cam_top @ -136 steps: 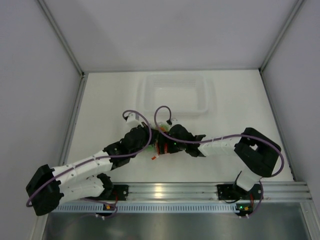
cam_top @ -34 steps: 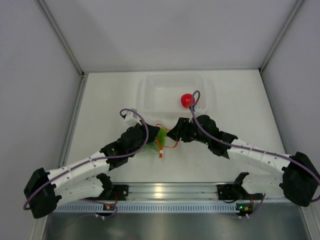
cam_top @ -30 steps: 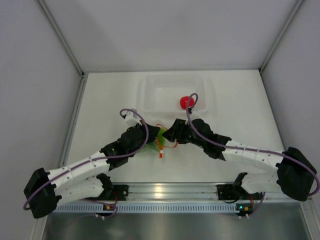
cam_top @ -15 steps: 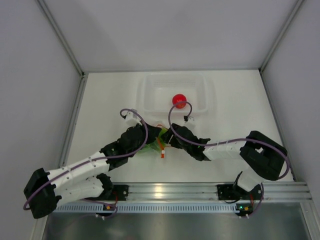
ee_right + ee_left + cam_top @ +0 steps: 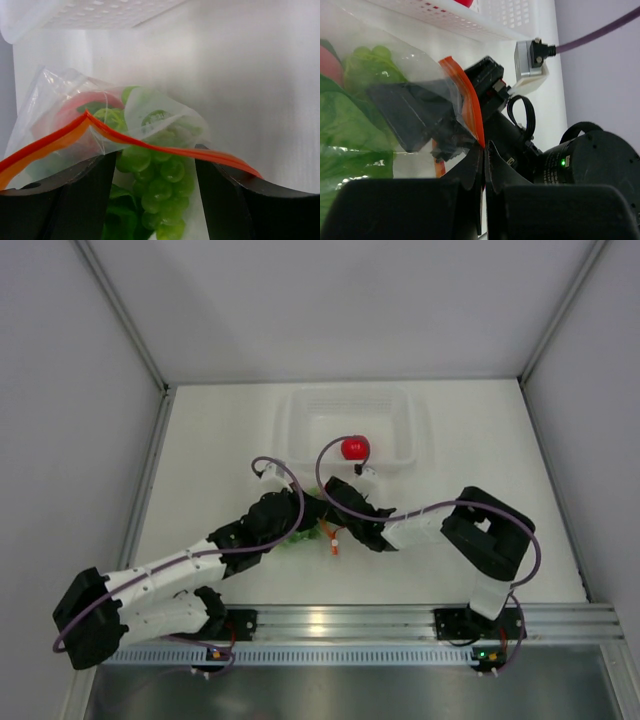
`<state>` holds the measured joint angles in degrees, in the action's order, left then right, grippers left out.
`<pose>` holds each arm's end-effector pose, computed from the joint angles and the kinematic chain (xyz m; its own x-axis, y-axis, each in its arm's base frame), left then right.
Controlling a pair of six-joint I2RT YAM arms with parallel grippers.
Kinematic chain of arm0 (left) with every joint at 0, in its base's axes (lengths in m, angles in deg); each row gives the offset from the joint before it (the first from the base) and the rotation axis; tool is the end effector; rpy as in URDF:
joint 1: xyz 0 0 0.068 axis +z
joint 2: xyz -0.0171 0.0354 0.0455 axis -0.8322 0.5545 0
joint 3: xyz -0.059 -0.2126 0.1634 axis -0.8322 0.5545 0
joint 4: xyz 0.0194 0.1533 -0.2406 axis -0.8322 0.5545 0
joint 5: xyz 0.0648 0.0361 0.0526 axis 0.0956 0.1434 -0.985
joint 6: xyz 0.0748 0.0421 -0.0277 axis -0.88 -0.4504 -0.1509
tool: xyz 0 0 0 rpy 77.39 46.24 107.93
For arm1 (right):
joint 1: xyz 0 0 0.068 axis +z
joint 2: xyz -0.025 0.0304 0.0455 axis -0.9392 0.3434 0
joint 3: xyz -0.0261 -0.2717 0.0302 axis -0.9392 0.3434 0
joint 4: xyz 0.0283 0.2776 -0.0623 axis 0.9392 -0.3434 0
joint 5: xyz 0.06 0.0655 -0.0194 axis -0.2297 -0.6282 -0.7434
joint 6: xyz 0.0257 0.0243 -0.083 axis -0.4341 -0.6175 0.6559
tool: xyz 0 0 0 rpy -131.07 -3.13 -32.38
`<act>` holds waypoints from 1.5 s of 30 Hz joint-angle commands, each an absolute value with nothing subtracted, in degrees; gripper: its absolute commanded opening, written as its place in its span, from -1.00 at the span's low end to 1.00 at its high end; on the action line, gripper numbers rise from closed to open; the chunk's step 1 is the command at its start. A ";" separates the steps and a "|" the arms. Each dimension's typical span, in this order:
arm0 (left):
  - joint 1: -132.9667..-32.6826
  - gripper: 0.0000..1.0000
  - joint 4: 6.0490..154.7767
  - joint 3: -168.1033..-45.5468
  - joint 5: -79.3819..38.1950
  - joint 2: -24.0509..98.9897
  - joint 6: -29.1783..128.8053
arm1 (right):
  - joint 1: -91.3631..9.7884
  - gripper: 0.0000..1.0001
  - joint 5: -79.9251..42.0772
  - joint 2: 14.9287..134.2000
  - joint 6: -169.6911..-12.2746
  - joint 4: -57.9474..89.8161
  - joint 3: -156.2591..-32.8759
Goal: Open the zip-top bag and remove the fake food
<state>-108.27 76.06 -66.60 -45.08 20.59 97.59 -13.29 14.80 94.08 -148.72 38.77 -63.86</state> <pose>0.1981 -0.2165 0.2205 -0.6195 -0.5488 -0.5613 0.1203 0.6402 -0.7587 0.2460 0.3090 0.1042 -0.6252 0.5252 -0.5773 0.0380 0.7593 0.6496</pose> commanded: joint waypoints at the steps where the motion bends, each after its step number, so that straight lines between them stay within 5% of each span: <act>1: -108.53 -1.00 70.47 -67.70 -42.21 21.21 98.35 | -12.35 0.30 16.49 96.75 -147.45 38.59 -68.50; 6: -108.53 -1.00 70.65 -65.69 -45.11 20.25 98.17 | -12.35 0.29 10.10 96.75 -142.55 52.99 -63.58; 15: -108.53 -1.00 71.44 -65.42 -46.69 18.32 97.47 | -12.96 0.32 17.53 106.68 -140.50 18.13 -82.82; 18: -108.53 -1.00 73.54 -65.68 -48.62 17.35 96.86 | -13.05 0.18 19.13 107.30 -141.38 15.65 -82.22; 25: -108.44 -1.00 78.64 -65.33 -54.15 14.28 96.59 | -13.49 -0.48 20.27 103.62 -140.16 19.95 -76.86; 45: -108.44 -1.00 78.30 -65.42 -56.54 19.81 97.30 | -10.68 -0.82 17.81 83.40 -123.46 40.52 -59.10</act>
